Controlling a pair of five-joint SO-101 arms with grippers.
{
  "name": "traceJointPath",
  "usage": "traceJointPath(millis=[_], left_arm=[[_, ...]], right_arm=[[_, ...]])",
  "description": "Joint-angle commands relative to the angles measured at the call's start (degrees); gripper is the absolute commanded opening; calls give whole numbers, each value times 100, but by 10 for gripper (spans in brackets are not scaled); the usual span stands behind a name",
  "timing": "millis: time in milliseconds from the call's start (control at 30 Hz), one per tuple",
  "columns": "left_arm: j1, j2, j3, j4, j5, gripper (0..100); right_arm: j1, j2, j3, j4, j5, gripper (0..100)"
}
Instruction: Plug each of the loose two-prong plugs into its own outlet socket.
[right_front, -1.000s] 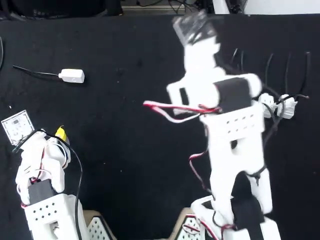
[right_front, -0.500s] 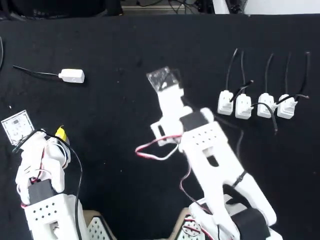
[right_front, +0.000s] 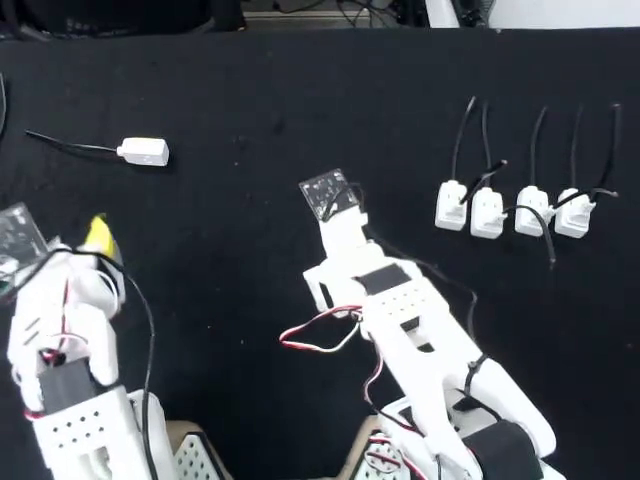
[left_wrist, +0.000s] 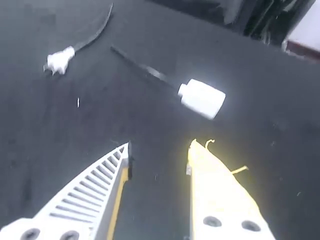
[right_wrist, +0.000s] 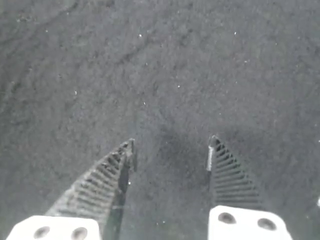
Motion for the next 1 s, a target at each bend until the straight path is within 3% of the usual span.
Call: traceJointPath(millis=[0,333,500,633,967], left_arm=[[198,923,-1367,-62,44,196],[752,4009,-3521,-114,44,199],[936,5705,-4541,-88,123,270],[1015,7174,-5596,-53,554,257],[1024,9688,-7662,-44,2435,258]], right_arm=[[-9,-215,-22,-185,44,212],[9,-198,-22,-202,53,212],[9,-198,-22,-202,53,212],[18,-189,-31,-202,53,212],[18,-189,-40,-202,53,212]])
